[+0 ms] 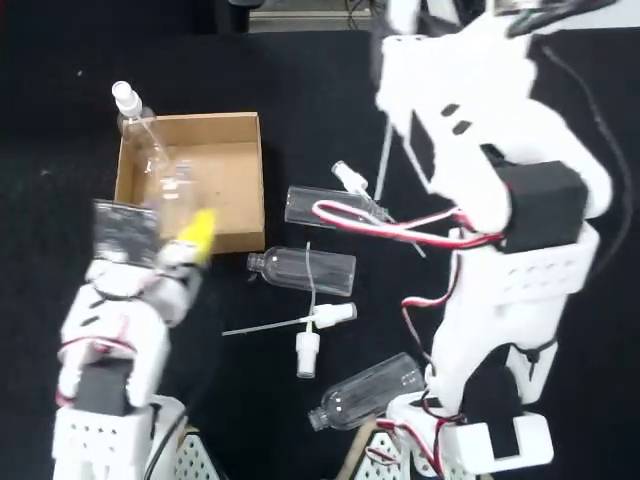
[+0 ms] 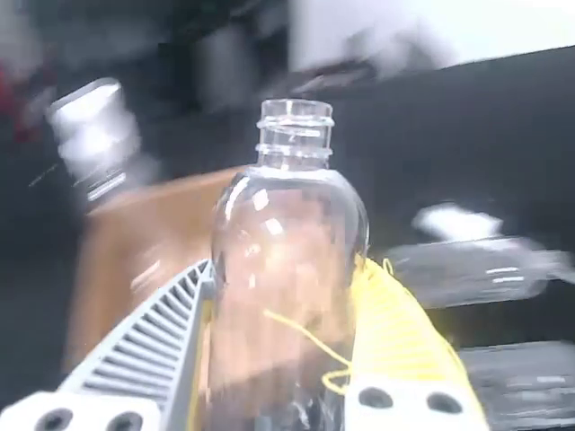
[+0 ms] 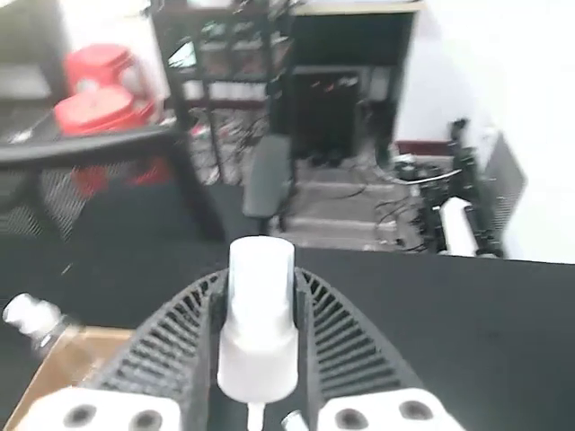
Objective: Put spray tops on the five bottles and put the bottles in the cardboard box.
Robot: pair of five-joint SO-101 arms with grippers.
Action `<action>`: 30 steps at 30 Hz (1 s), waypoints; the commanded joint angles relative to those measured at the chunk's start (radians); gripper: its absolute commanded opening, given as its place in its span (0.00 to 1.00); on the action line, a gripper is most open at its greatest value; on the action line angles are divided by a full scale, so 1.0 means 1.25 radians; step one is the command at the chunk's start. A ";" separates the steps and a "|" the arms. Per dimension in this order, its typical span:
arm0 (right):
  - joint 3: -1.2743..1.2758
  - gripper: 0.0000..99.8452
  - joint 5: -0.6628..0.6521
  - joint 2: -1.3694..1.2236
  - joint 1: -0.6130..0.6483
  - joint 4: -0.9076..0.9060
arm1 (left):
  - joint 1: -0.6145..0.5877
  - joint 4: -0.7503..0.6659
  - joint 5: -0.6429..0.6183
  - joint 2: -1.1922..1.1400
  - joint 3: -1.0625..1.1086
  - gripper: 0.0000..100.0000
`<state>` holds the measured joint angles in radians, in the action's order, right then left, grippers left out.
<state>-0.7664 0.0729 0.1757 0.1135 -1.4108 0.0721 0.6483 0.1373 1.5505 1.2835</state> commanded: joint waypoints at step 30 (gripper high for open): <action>0.061 0.01 0.009 0.085 0.006 0.102 | 0.331 -0.528 -0.002 0.005 0.339 0.03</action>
<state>-0.7081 0.0729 0.2325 0.0967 -1.2866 0.4987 -0.0069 0.1373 1.5428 1.6840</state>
